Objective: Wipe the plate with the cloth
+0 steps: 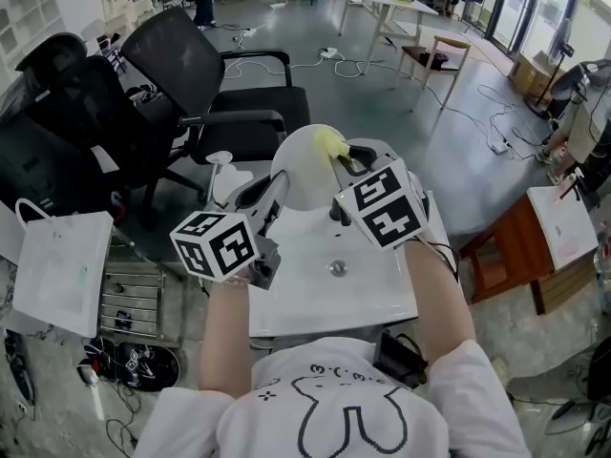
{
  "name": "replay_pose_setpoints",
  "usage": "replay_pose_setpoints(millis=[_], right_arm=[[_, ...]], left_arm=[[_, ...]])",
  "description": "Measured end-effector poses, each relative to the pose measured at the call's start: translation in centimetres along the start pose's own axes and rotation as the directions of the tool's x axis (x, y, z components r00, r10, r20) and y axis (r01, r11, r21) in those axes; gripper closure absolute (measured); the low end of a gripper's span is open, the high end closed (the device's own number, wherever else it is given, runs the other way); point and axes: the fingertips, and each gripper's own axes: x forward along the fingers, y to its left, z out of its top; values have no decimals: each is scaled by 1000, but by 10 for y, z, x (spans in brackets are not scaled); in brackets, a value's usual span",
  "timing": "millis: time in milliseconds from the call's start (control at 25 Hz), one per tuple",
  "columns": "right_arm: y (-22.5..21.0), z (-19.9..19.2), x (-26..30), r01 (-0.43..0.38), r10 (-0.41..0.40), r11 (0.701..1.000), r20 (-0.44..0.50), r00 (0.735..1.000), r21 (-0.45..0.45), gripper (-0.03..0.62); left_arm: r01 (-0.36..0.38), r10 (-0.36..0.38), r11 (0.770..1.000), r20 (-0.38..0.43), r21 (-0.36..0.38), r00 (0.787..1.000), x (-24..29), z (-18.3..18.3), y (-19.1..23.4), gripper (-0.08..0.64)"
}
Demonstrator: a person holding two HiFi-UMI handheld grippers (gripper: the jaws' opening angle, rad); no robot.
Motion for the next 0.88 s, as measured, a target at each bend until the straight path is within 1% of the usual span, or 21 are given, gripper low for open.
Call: replay_pose_setpoints(millis=[120,200,360,600,760,880], right_arm=[[11,-9,0,-21,19,999,-40,999,-37,541],[20,-16,0,-42,39,998,-58,998,-43,541],[39,-31,-4,-95,92,995,-86,992,-34,541],[69,-56,-7,-166,163,986,-128,978,-18,541],[79,-66,-8,-202,202,979,-135,970,11,541],[79,-65,-10,-209,212,977,-129,969,31,541]], left_arm=[[-2,2,1000,9,-4,1000,0,2,-1,543],[-6,6,1000,16,-8,1000,-1,2,-2,542],[-5,6,1000,29,-29,1000,-2,2,-2,542],[-17,18,999,29,-27,999,-3,0,-2,541],[-20,21,999,29,-36,999,-2,0,0,541],[-20,21,999,31,-43,999,-5,-2,4,543]])
